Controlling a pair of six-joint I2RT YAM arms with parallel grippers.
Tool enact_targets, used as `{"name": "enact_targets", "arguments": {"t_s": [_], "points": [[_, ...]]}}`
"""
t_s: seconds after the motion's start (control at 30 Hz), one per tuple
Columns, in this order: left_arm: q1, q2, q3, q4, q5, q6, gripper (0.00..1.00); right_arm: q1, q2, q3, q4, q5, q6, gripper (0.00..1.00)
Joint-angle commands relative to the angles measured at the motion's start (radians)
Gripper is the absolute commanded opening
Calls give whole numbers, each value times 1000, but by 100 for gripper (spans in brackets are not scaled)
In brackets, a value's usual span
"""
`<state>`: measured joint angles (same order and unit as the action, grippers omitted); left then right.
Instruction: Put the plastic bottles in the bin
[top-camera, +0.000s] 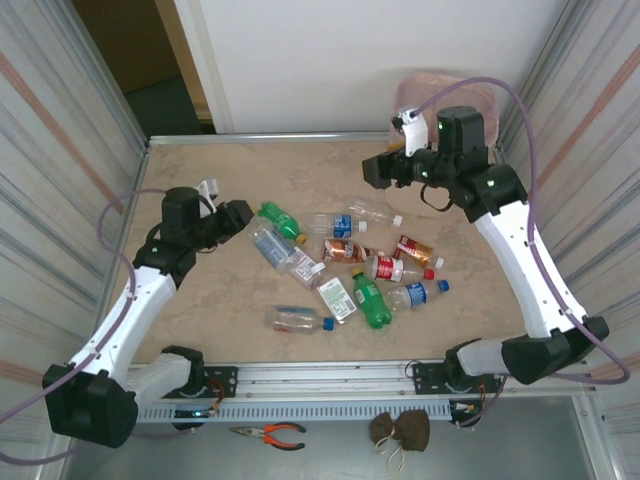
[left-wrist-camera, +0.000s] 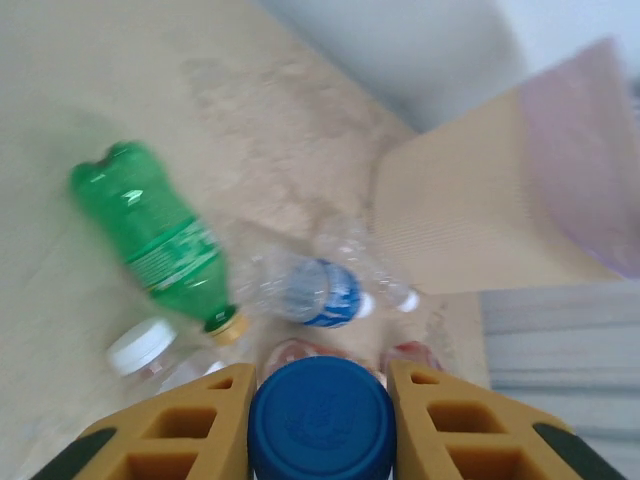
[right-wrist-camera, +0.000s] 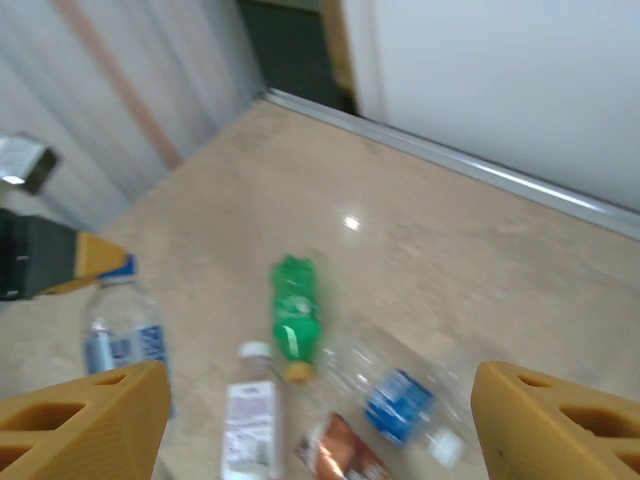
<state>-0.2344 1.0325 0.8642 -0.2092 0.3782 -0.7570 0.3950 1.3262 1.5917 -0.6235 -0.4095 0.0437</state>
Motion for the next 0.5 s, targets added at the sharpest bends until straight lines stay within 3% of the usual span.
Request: {"name": "enact_targets", "arguments": {"t_s": [0.0,0.47], "points": [[9,-21,61,160,141,108,25,36,-58,-80,244,-149,57,78],[8,-51,185,300,243,205,24,260,0,-194,444,-150,111,80]]}}
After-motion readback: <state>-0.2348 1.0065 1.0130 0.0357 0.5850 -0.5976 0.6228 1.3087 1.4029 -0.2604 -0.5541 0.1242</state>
